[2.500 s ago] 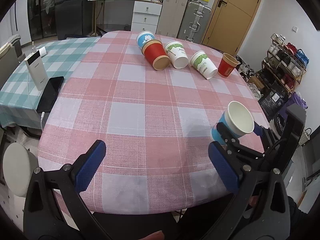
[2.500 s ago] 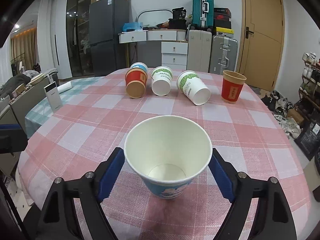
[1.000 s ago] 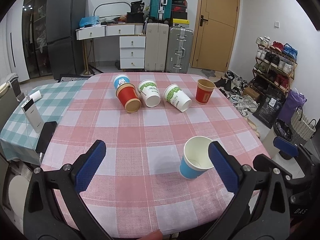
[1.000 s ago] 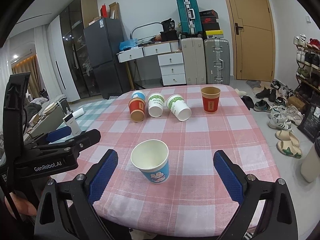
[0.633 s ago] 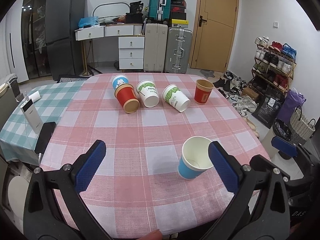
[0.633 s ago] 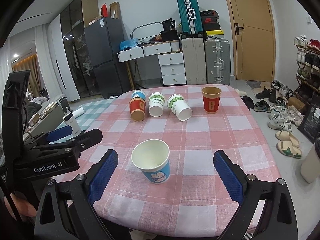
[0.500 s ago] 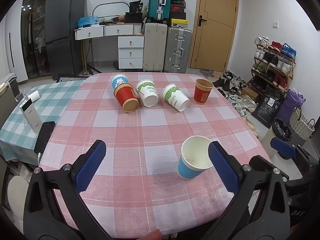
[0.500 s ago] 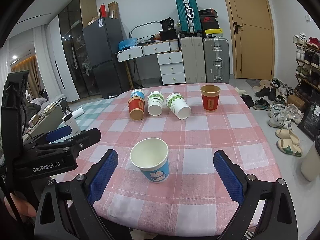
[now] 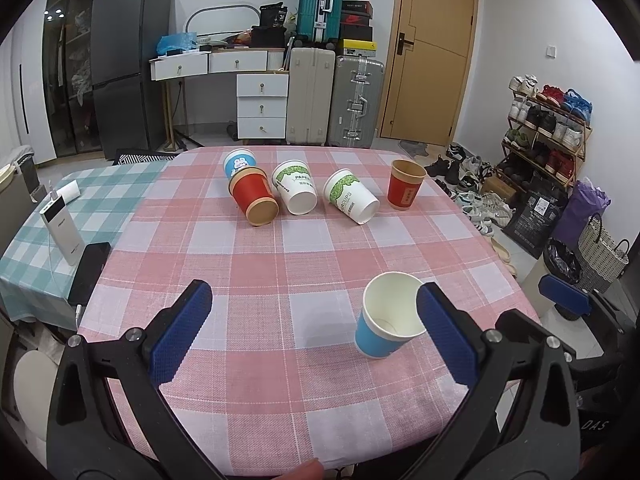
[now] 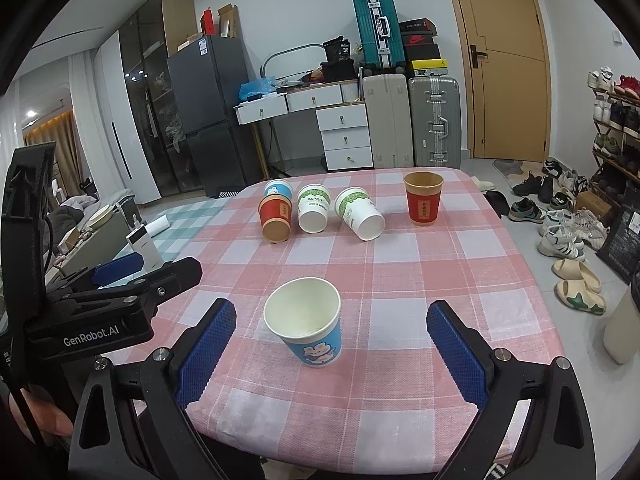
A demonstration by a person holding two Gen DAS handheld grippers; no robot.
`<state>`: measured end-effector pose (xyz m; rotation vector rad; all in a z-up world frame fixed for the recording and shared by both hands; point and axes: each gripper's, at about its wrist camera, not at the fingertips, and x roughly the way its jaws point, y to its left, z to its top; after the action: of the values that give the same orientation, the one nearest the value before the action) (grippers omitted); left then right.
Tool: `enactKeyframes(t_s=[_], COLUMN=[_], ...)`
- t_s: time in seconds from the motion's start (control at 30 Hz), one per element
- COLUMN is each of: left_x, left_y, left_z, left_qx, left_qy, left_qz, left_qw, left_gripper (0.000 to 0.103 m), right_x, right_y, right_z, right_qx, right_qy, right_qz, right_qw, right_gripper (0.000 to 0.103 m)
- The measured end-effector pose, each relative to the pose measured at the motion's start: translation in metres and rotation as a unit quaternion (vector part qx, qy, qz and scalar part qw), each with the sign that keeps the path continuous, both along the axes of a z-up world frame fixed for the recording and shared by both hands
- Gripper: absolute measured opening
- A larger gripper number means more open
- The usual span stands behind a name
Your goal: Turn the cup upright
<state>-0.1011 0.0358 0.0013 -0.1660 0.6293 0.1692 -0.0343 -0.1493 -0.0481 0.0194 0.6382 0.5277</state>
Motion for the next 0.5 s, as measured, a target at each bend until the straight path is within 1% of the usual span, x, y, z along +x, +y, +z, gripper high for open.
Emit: enactKeyframes(t_s=[0.5], left_x=[-0.0015], left_y=[0.0008], left_z=[0.0011], left_qx=[-0.003], left_qy=[-0.002], left_qz=[0.002], left_qw=[1.0000], left_gripper=[0.102], right_x=[-0.0002], right_y=[-0.0012], right_z=[0.0017], right_qx=[0.001], right_qy=[-0.005], right_qz=[0.000], right_qw=[1.000], right_gripper=[0.098])
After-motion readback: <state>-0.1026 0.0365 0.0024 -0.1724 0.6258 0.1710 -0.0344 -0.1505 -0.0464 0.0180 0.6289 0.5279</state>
